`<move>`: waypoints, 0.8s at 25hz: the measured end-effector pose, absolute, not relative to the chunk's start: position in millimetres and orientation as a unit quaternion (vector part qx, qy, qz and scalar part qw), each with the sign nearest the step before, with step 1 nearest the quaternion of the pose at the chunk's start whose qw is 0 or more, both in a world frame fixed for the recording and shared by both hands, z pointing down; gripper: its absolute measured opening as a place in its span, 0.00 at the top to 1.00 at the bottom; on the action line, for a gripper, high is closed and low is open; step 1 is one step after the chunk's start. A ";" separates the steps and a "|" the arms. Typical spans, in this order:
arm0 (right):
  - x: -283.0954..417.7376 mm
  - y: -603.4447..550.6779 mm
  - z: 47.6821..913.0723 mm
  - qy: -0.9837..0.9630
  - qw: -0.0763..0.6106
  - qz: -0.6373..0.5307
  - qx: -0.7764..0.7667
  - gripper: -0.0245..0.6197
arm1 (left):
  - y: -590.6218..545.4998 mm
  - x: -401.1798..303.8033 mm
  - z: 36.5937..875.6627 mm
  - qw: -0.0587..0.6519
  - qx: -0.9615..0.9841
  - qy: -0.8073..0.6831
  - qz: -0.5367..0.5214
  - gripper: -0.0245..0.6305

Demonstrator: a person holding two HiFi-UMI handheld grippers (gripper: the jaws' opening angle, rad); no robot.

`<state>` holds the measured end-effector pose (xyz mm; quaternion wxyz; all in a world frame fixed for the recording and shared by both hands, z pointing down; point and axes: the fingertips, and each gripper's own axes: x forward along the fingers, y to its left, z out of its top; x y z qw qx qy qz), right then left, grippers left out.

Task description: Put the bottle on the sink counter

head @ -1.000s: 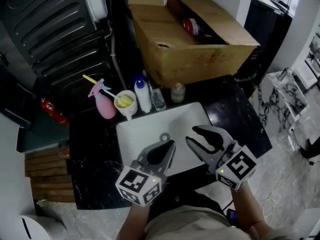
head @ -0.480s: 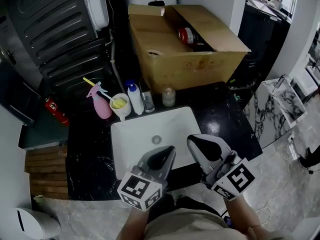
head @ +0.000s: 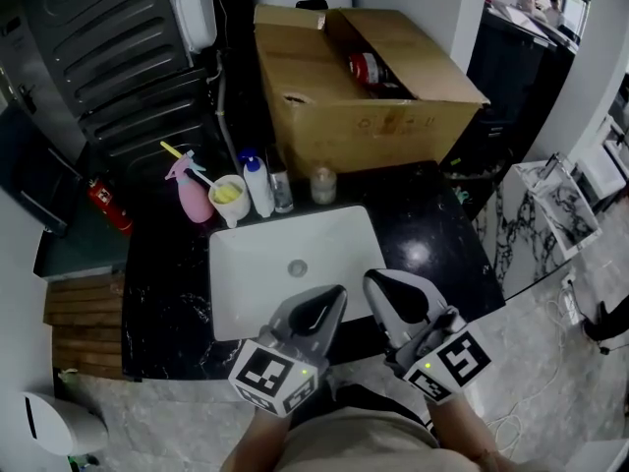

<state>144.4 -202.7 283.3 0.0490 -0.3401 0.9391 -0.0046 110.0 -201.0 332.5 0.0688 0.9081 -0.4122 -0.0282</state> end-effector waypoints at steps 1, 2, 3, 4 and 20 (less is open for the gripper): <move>143.6 -202.0 285.3 0.940 0.049 -0.009 -0.339 0.96 | -200.9 110.7 331.6 0.067 0.908 -0.412 -0.030 0.95; 142.1 -201.9 287.5 0.940 0.049 -0.013 -0.336 0.96 | -201.7 110.5 331.1 0.065 0.908 -0.412 -0.029 0.95; 139.9 -202.5 289.5 0.941 0.049 -0.017 -0.333 0.96 | -203.6 109.4 331.0 0.064 0.907 -0.415 -0.027 0.95; 137.4 -203.6 291.2 0.942 0.051 -0.023 -0.330 0.96 | -206.1 107.5 331.4 0.064 0.906 -0.418 -0.025 0.95; 118.7 -218.0 292.3 0.949 0.033 -0.009 -0.314 0.96 | -222.5 89.5 335.2 0.073 0.902 -0.426 -0.024 0.95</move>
